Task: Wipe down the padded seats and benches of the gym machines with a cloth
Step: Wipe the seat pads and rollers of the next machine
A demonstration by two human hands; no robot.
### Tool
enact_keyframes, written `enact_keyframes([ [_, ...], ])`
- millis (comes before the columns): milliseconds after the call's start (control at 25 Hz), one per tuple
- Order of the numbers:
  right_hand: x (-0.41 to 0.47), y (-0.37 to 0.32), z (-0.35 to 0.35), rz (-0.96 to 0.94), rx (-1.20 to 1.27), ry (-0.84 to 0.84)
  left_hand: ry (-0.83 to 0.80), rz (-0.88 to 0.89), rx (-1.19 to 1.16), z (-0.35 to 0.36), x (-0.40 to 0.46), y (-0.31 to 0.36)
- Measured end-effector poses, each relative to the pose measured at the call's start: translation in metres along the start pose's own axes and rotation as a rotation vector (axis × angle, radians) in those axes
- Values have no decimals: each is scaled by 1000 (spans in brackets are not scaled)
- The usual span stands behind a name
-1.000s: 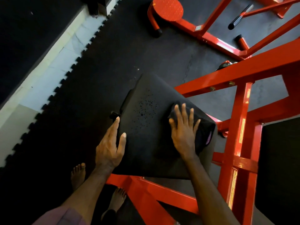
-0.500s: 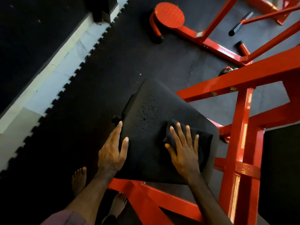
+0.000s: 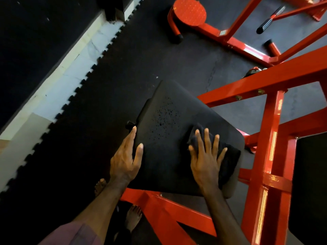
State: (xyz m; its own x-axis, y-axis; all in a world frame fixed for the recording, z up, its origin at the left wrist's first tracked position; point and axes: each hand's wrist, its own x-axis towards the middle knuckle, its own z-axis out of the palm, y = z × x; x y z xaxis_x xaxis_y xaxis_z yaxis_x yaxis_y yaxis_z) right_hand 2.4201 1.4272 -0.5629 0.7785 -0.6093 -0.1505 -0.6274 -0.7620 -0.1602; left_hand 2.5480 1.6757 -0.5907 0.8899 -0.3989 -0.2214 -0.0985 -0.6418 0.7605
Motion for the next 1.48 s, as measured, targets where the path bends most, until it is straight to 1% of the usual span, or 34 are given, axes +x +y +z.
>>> enact_keyframes([
  [40,14,-18,1,70,66,-10,4,5,-1,1,-1,0],
  [80,22,-34,1,83,102,-22,11,8,5,2,-1,0],
  [120,22,-46,3,40,90,-30,14,3,8,1,-1,0],
  [160,14,-47,4,-60,42,-37,8,-5,6,1,-1,0],
  [240,-14,-26,0,-283,-74,-55,-9,-19,9,-1,-2,1],
  [280,-24,-12,-3,-326,-96,-41,-13,-25,11,-2,-2,2],
  [320,-25,-3,-3,-307,-85,-16,-15,-29,10,-2,-1,2],
  [360,-18,-4,-1,-236,-48,7,-16,-27,4,-2,0,2],
  [440,4,-33,3,-50,82,20,-16,-16,-2,-1,0,2],
  [480,12,-50,5,-37,114,2,-10,-14,2,0,1,1],
  [520,10,-62,7,-95,103,-19,-9,-18,2,-1,1,0],
  [560,1,-63,7,-204,68,-35,-13,-23,-2,-1,0,0],
  [600,-11,-55,8,-317,22,-56,-16,-24,-7,-2,0,1],
  [640,-25,-42,4,-387,-14,-74,-22,-26,-9,-2,-1,1],
  [680,-32,-31,1,-385,-30,-67,-26,-27,-8,-3,0,2],
  [760,-24,-34,0,-244,12,-39,-12,-20,-3,-4,1,3],
  [840,-4,-72,3,-74,112,-53,11,-4,-3,-3,1,3],
  [880,0,-90,5,-75,122,-70,20,4,-5,-2,1,2],
  [920,-2,-98,7,-149,100,-83,22,4,-10,-3,0,2],
  [960,-9,-95,9,-271,59,-91,18,3,-20,-3,0,1],
  [1000,-18,-84,8,-382,12,-108,15,4,-33,-3,-1,1],
  [1040,-27,-70,4,-441,-22,-120,13,6,-45,-3,-1,2],
  [1080,-30,-61,2,-431,-36,-111,14,8,-51,-4,-1,2],
  [1120,-26,-62,2,-366,-31,-96,16,11,-54,-4,0,3],
  [1200,-14,-95,7,-156,38,-85,11,14,-64,-3,1,2],
  [1240,-12,-115,8,-100,64,-92,11,17,-73,-3,1,0],
  [1280,-13,-126,10,-125,62,-98,18,22,-88,-3,0,-1],
  [1320,-18,-126,12,-222,40,-106,30,30,-106,-3,0,-2],
  [1400,-31,-100,9,-452,-35,-138,68,45,-165,-2,0,-2],
  [1440,-34,-86,6,-498,-62,-133,87,43,-206,-1,0,-2],
  [1480,-31,-81,5,-470,-66,-112,105,34,-256,-1,1,-3],
])
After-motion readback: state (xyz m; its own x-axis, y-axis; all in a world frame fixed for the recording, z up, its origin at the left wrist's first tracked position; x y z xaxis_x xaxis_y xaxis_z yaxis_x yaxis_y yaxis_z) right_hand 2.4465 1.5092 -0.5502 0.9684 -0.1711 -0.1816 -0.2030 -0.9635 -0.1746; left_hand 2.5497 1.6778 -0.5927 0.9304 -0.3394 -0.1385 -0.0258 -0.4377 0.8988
